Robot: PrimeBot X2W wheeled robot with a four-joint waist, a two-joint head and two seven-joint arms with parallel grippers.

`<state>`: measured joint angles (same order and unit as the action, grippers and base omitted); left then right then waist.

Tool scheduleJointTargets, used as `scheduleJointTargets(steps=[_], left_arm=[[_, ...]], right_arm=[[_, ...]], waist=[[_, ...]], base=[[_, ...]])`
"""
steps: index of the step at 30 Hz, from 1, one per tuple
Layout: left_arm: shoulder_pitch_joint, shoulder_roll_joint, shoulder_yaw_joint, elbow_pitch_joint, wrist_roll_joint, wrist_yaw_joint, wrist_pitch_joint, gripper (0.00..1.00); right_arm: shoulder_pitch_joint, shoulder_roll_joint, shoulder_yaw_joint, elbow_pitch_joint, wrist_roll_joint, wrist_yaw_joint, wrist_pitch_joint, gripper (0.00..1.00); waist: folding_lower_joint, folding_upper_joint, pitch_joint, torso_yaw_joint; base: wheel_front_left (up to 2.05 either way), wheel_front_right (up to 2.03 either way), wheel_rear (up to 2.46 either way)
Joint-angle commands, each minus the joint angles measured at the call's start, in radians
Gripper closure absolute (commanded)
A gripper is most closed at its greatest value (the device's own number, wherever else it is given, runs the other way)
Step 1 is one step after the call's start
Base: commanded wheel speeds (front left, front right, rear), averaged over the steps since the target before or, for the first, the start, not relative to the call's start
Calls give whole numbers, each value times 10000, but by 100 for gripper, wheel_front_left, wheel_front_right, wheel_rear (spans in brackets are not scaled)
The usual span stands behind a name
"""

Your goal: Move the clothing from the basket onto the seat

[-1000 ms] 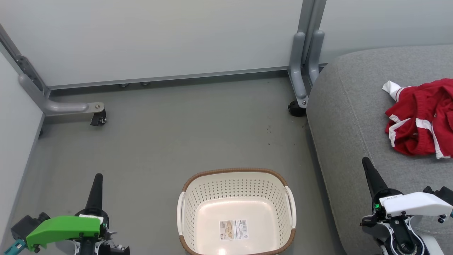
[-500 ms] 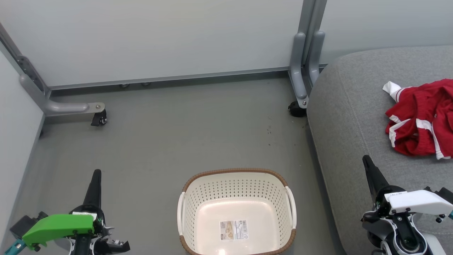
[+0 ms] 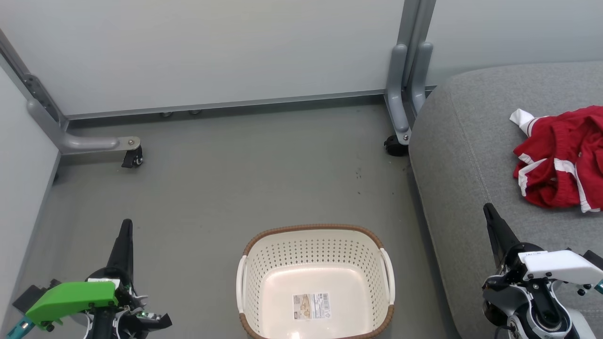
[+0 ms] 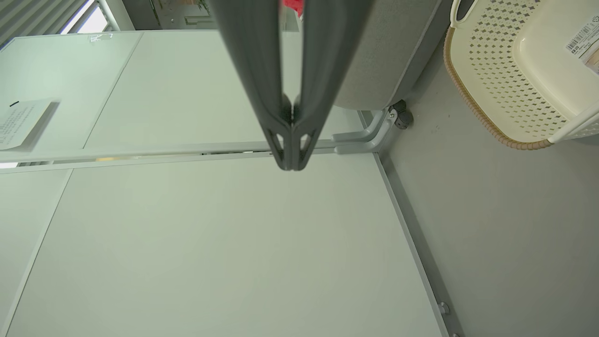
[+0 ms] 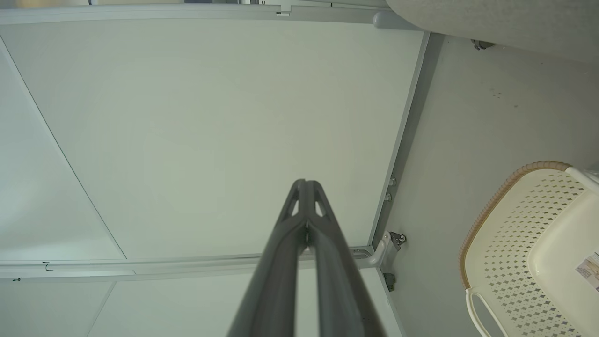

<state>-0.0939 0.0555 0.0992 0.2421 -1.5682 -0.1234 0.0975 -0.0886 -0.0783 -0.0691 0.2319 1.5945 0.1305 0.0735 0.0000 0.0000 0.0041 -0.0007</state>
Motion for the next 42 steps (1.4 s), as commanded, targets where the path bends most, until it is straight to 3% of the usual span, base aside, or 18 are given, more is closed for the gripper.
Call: scheduleJointTargets(steps=[1,42], left_arm=[[-187,4,85,22,-213,-76,70,100],[-206,-33,160,37,-456,-95,177,100]], right_arm=[[-190,-20,-34,60,227,4,61,100],[-216,106,-213,146,381,4,213,100]], waist=[[0,0,-2,2],[0,0,-10,7]], base=[[0,0,0],[0,0,0]])
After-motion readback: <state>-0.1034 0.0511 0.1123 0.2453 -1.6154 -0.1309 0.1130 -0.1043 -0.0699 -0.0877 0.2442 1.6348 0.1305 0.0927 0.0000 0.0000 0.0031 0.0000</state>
